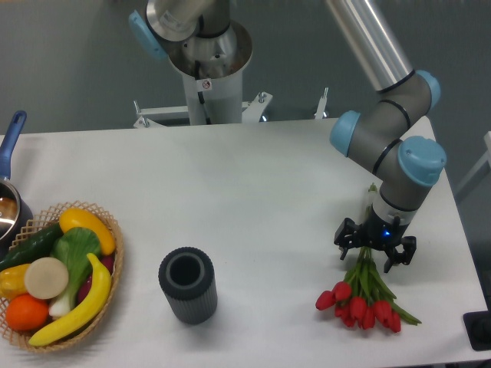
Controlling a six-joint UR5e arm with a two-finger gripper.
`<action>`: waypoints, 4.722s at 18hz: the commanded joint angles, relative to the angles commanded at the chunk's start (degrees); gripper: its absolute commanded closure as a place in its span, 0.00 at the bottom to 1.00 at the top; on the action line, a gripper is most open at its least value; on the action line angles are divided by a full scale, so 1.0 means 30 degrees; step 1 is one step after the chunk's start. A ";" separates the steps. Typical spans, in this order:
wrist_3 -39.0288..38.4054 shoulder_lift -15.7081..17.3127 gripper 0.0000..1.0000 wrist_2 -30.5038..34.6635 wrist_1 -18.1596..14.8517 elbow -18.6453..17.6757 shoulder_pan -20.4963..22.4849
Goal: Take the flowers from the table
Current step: 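Lower the gripper onto the tulip stems and close it, then lift the gripped red tulips up off the table, then hold the red tulips raised above the table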
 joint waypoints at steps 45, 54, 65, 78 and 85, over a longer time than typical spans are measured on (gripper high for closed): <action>-0.0205 0.3718 0.68 -0.1927 0.0000 0.1523 0.0204; -0.0879 0.5273 0.68 -0.9366 0.0000 0.1465 0.3073; -0.0469 0.5273 0.68 -1.3213 0.0000 0.1436 0.4072; -0.0381 0.5273 0.68 -1.3213 0.0000 0.1436 0.4423; -0.0381 0.5273 0.68 -1.3213 0.0000 0.1436 0.4395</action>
